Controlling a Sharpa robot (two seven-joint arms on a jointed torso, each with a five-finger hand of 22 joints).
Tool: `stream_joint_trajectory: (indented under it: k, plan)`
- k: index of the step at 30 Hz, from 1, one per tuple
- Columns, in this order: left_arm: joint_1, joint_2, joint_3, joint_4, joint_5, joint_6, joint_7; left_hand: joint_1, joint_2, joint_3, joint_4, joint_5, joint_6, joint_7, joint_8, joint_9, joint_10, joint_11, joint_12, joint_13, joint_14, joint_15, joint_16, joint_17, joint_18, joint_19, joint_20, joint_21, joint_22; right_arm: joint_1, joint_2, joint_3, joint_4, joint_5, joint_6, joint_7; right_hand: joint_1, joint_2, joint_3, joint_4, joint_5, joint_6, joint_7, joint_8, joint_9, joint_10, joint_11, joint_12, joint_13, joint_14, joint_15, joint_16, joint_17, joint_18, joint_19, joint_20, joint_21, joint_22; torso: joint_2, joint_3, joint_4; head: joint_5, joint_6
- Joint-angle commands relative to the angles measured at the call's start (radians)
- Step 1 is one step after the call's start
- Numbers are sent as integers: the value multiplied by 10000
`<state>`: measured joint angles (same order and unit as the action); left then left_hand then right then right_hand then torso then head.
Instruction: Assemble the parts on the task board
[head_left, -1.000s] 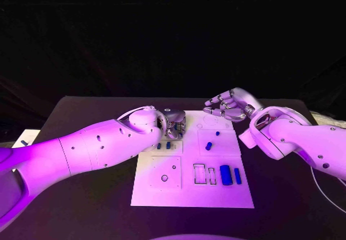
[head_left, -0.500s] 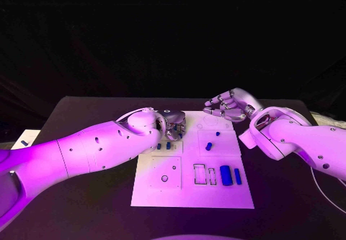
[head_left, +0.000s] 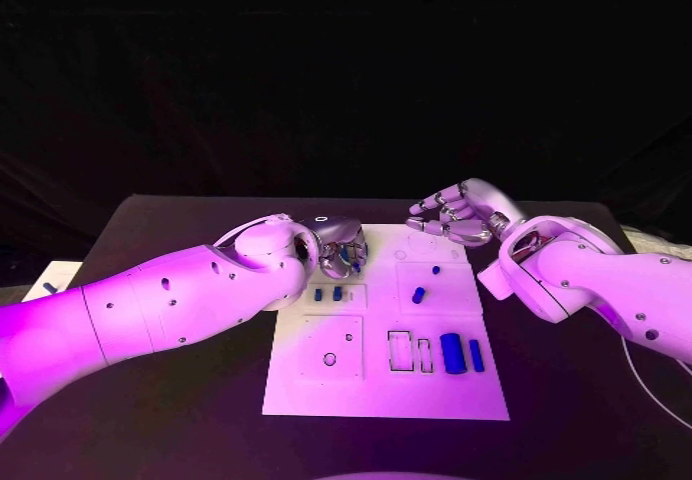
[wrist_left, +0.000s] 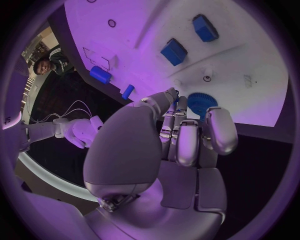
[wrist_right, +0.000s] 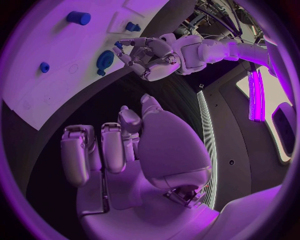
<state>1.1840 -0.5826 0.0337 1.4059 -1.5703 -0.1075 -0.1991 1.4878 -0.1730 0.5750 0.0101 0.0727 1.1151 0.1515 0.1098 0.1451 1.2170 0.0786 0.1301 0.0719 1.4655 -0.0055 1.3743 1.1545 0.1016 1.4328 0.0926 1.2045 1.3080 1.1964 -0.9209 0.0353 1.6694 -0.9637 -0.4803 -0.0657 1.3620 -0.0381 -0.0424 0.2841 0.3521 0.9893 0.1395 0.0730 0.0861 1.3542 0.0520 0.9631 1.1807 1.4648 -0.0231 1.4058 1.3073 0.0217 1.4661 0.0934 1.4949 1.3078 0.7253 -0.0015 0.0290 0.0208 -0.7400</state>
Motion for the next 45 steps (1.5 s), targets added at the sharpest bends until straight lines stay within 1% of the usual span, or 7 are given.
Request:
stream_joint_trajectory:
  k: [1, 8, 19, 33, 37, 40, 45]
  plan:
    - [19, -182, 68, 248, 235, -321, 102, -40, -46, 71, -9, 43, 87, -10, -47, -13, 64, -3, -53, 11, 273, -13, 48, 2, -200, 94, 10, 32, 133, -15, 11, 0, -5, -50, 71, 119, -4, 103, -55, -30, 57, 67, -10, 3, 15, -65, -18, 6, 10, 581, 12, -43, 351, 142, 5, -37, -51, 1311, 0, -4, 7, 28, 13]
    - [24, -591, 164, 542, 383, -352, 39, -91, -67, 82, -27, 37, 123, -14, -52, -16, 107, -9, -78, 19, 273, -17, 50, -8, -204, 100, 8, 57, 157, -52, 7, 0, -14, -48, 72, 129, -4, 103, -55, -30, 57, 67, -10, 3, 15, -65, -18, 6, 10, 581, 12, -43, 351, 142, 5, -37, -51, 1311, 7, -13, -4, 40, 20]
    - [20, -974, 180, 482, 652, -56, -31, -165, -98, 75, -37, 28, 151, -16, -64, -22, 141, -12, -113, 24, 272, -19, 50, -21, -205, 98, 8, 61, 168, -73, 2, 0, -9, -46, 75, 127, -4, 103, -55, -30, 57, 67, -10, 3, 15, -65, -18, 6, 10, 581, 12, -43, 351, 142, 5, -37, -51, 1311, 12, -3, -9, 80, 48]
    - [-24, -922, 161, 46, 706, 356, -155, -226, -103, 65, -33, 24, 167, -21, -77, -27, 174, -18, -136, 31, 262, -20, 34, -65, -202, 91, 7, 50, 166, -77, 1, 0, -2, -45, 83, 127, -4, 103, -55, -30, 57, 67, -10, 3, 15, -65, -18, 6, 10, 581, 12, -43, 351, 142, 5, -37, -51, 1311, 10, -3, -13, 82, 28]
    - [-48, -897, 157, 19, 680, 392, -155, -228, -103, 65, -33, 24, 167, -22, -77, -28, 175, -18, -137, 32, 263, -20, 35, -61, -200, 88, 6, 43, 162, -78, -3, 0, -6, -45, 84, 130, -4, 103, -55, -30, 57, 67, -10, 3, 15, -65, -18, 6, 10, 581, 12, -43, 351, 142, 5, -37, -51, 1311, 19, -12, -20, 83, 15]
    - [-58, -891, 156, 25, 672, 418, -151, -233, -103, 64, -33, 23, 168, -23, -79, -28, 179, -19, -139, 33, 259, -21, 27, -78, -197, 82, 6, 28, 152, -79, -6, 0, -13, -115, 81, 129, -4, 103, -55, -30, 57, 67, -10, 3, 15, -65, -18, 6, 10, 581, 12, -43, 351, 142, 5, -37, -51, 1311, 15, 2, -23, 91, 14]
    - [-68, -862, 151, 34, 658, 472, -145, -248, -114, 58, -38, 21, 164, -25, -88, -32, 180, -20, -151, 34, 252, -21, 16, -103, -194, 76, 6, 16, 147, -79, 1, 0, -9, -239, 79, 125, -4, 103, -55, -30, 57, 67, -10, 3, 15, -65, -18, 6, 10, 581, 12, -43, 351, 142, 5, -37, -51, 1311, 19, 1, -18, 78, 7]
